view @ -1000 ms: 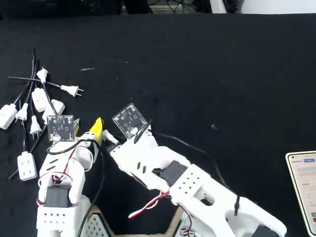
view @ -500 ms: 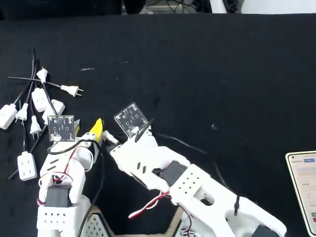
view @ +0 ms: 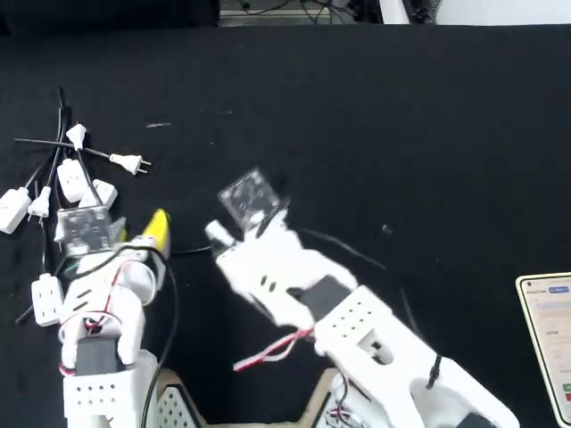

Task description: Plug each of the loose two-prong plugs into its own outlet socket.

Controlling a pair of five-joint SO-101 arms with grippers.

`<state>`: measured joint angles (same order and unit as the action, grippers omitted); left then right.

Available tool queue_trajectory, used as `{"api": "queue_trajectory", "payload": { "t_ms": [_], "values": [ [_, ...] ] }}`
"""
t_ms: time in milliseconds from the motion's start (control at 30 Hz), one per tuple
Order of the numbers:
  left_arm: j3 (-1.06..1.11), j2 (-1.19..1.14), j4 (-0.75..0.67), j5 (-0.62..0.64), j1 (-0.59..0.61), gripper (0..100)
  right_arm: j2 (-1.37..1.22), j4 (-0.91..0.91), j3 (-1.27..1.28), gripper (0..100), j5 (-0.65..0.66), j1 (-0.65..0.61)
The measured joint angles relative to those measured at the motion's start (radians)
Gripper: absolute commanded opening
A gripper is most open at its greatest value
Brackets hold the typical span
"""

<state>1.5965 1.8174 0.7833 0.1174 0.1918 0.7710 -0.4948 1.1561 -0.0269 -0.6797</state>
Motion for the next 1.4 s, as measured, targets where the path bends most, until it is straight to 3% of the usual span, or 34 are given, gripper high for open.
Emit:
{"api": "queue_trajectory", "payload": {
  "t_ms": [167, 333, 600, 767, 1033, 1200, 1400],
  "values": [
    [0.002, 0.0, 0.0, 0.028, 0.02, 22, 0.0, -0.261, -0.189, 1.0, 0.094, 0.121],
    [0.017, -0.002, 0.0, 0.02, -0.035, 22, -0.015, -0.591, -0.46, 1.0, 0.14, 0.163],
    [0.049, -0.002, 0.0, -0.072, -0.164, 22, -0.37, -0.95, -0.876, 1.0, 0.149, 0.167],
    [0.049, -0.002, 0.0, -0.109, -0.212, 22, -0.591, -1.019, -1.017, 1.0, 0.149, 0.167],
    [0.049, -0.023, 0.005, -0.129, -0.216, 22, -0.678, -1.034, -1.059, 1.0, 0.149, 0.167],
    [-0.044, -0.249, 0.012, -0.149, -0.224, 22, -0.678, -1.034, -1.059, 1.0, 0.149, 0.167],
    [-0.169, -0.661, -0.11, -0.153, -0.221, 22, -0.678, -1.034, -1.059, 1.0, 0.15, 0.167]
  ]
}}
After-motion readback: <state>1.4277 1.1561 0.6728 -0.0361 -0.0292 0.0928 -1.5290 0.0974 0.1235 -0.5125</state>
